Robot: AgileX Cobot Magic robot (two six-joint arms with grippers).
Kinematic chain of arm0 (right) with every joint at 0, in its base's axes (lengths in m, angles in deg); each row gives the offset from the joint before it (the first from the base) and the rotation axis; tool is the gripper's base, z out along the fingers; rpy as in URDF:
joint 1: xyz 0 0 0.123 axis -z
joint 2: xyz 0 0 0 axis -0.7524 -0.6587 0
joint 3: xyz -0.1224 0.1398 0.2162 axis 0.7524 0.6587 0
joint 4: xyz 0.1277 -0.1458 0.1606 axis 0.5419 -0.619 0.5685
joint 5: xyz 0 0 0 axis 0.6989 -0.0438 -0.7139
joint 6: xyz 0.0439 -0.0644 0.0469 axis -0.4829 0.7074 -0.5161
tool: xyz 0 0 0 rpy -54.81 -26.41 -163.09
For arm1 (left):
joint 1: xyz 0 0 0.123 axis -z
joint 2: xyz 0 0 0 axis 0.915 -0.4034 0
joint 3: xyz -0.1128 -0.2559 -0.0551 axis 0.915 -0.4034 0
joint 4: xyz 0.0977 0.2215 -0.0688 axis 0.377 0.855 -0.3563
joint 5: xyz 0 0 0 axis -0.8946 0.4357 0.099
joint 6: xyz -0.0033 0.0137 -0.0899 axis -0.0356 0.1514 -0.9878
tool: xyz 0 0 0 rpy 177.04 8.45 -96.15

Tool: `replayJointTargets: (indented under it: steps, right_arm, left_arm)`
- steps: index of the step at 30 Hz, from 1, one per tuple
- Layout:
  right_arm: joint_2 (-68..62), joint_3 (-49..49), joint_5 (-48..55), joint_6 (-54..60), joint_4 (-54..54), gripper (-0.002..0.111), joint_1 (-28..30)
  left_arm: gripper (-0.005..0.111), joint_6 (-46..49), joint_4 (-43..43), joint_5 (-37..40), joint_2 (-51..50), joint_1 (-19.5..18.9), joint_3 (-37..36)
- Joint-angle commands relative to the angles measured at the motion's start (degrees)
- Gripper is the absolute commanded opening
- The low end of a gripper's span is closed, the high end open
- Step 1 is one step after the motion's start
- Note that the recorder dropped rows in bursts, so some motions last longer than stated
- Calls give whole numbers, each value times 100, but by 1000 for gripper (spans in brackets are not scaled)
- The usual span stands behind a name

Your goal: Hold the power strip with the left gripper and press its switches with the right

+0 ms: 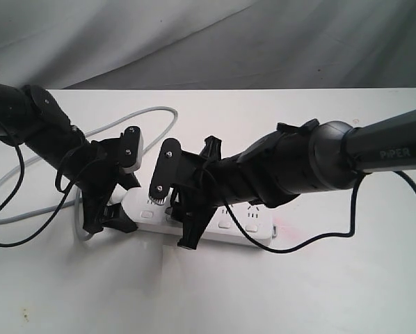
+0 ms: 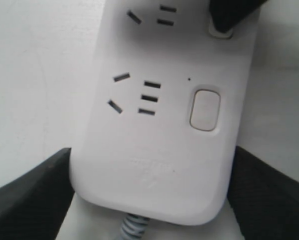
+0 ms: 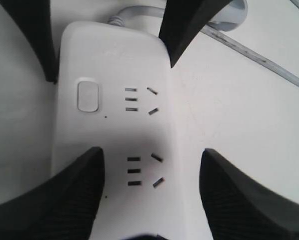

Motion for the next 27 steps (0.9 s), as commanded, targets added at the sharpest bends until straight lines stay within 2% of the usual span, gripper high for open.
replayJointTargets:
  steps: [1,19,27]
  right_arm:
    - [-133,39,116,62,-25,54,4]
    - [-518,193,247,62,-25,54,4]
    - [248,170,-2,62,-16,54,4]
  left_arm:
    - [73,-29,-23,20,-19,29,21]
    - [73,-29,-23,-2,-19,29,21]
    - [73,-29,-23,-2,-19,29,21]
